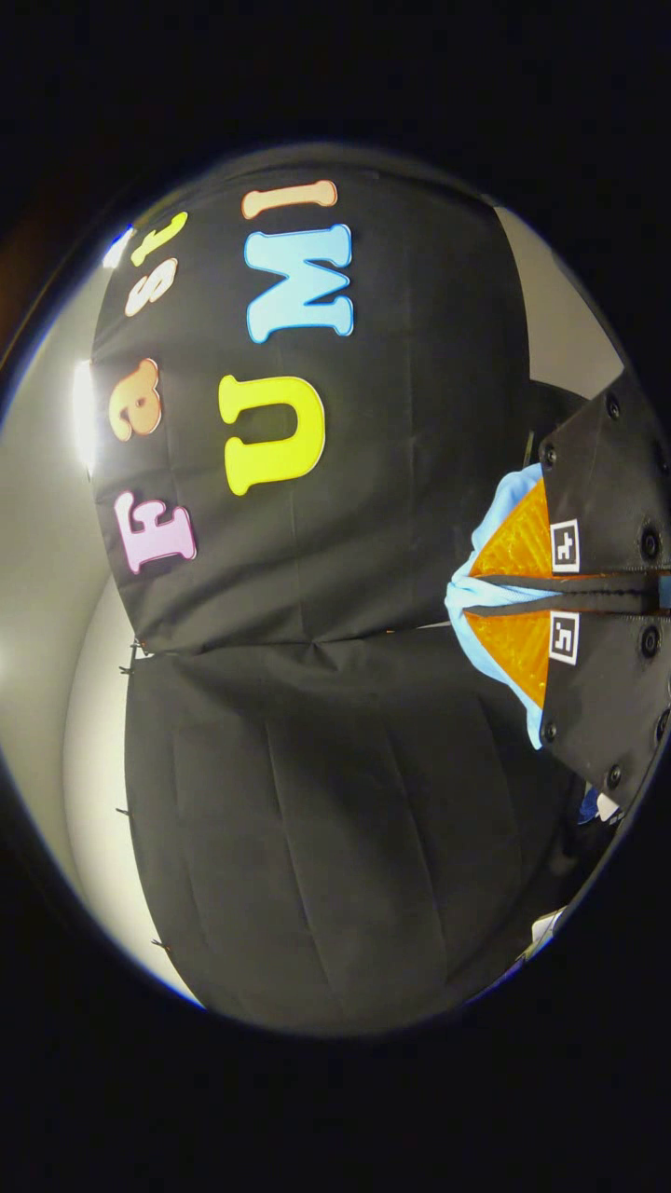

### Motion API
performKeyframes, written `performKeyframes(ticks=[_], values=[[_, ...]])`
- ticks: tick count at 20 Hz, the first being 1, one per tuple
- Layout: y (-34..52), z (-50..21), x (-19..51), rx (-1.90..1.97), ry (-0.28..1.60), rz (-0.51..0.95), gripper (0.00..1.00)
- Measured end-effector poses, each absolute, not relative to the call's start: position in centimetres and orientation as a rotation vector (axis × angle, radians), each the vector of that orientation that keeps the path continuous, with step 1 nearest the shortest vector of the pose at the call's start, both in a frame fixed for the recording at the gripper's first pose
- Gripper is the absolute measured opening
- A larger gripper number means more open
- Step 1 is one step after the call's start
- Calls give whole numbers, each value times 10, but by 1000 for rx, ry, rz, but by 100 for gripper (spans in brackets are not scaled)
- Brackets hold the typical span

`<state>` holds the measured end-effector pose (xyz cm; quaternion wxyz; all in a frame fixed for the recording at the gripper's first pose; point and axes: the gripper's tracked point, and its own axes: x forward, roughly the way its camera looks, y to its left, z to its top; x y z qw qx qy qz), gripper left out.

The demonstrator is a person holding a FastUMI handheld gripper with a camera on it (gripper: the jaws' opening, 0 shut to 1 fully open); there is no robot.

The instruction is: Put the clothes into the washing machine and then close the washing machine lid.

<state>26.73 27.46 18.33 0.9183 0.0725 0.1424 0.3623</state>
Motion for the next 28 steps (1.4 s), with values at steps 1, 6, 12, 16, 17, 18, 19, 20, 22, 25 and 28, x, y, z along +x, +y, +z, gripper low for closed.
performKeyframes(ticks=[1,6,12,16,17,18,19,20,22,25,28], values=[[281,180,267,148,297,751,1],[309,159,270,136,329,770,1],[328,120,287,100,376,758,2],[335,96,299,81,397,748,1],[337,91,301,79,401,744,1],[338,86,304,76,406,742,1],[339,81,306,72,409,740,1],[339,77,308,70,411,740,1],[342,69,314,68,420,734,2],[344,54,319,62,434,724,1],[346,38,321,61,457,718,1]])
